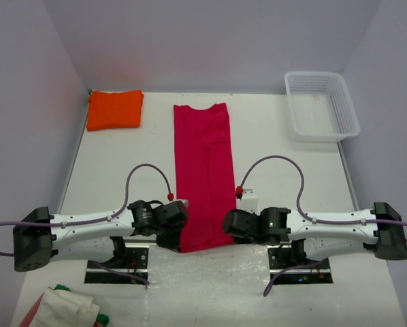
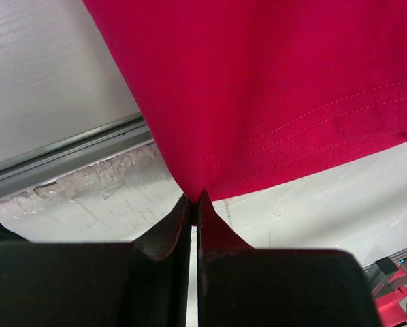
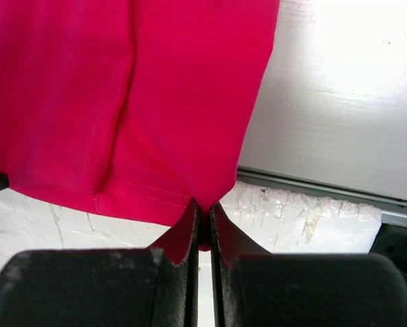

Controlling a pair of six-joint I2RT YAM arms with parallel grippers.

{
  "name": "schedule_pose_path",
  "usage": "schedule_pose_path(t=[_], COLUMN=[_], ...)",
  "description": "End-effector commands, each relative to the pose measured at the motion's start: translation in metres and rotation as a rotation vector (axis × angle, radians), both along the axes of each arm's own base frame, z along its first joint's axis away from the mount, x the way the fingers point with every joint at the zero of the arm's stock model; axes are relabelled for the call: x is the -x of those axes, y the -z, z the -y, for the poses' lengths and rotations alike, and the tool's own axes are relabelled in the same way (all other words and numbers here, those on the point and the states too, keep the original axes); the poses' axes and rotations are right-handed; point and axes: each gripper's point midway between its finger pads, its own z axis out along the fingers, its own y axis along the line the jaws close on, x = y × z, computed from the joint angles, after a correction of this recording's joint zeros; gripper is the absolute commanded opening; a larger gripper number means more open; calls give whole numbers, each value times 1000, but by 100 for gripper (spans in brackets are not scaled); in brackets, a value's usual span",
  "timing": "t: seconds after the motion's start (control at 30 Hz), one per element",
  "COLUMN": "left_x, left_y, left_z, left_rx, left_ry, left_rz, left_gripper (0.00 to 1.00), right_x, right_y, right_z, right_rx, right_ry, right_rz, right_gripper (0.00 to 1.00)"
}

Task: Fold and stack the t-shirts
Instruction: Grab the bottom of the folded rectangular tshirt with both arms, then fold the folded rectangular tshirt in 1/3 of the way

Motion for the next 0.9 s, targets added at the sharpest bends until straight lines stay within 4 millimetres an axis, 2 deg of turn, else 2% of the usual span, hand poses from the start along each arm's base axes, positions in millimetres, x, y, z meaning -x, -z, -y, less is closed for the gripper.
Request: schedule_pose_path(t=[0.0,0.1,0.27,0.37,0.43,0.47,0.5,0.57,0.6,0.63,0.7,0.73,0.77,0.83,0.87], left_x=[5,5,-10,-31,-52,-61,-75,-100,-114,-124,-154,-164,-178,-199,-210], left_y=[2,2,-16,-38,-61,-68,-85,-90,-101,-102,-111,-114,-114,-117,-117], left_z=[-6,-3,1,1,3,3,9,5,10,12,13,13,6,13,7], left_rx=[-16,-10,-30,-56,-66,-73,-59,-108,-89,-90,-91,-96,-117,-128,-149], left_ry=[-21,-10,-22,-65,-105,-114,-129,-155,-165,-166,-191,-194,-205,-199,-213], left_rz=[-19,-16,65,168,263,293,338,366,392,392,430,438,447,460,464], left_gripper=[0,0,0,0,0,0,0,0,0,0,0,0,0,0,0], right_x=[-7,-5,-4,-8,-16,-23,-28,-44,-50,-58,-81,-88,-105,-122,-137], right_y=[-8,-4,-8,-20,-33,-36,-41,-56,-61,-73,-84,-86,-87,-90,-92], right_z=[7,5,2,0,-4,1,-1,-3,-3,-6,-4,-4,-2,-3,-2], right_rx=[8,10,19,25,25,44,45,46,47,48,68,74,75,81,65], right_ry=[35,28,15,6,0,12,9,2,4,-20,-29,-34,-5,-52,-34], right_rz=[42,35,46,74,116,126,136,163,174,202,224,226,236,240,248], right_gripper=[0,0,0,0,0,0,0,0,0,0,0,0,0,0,0])
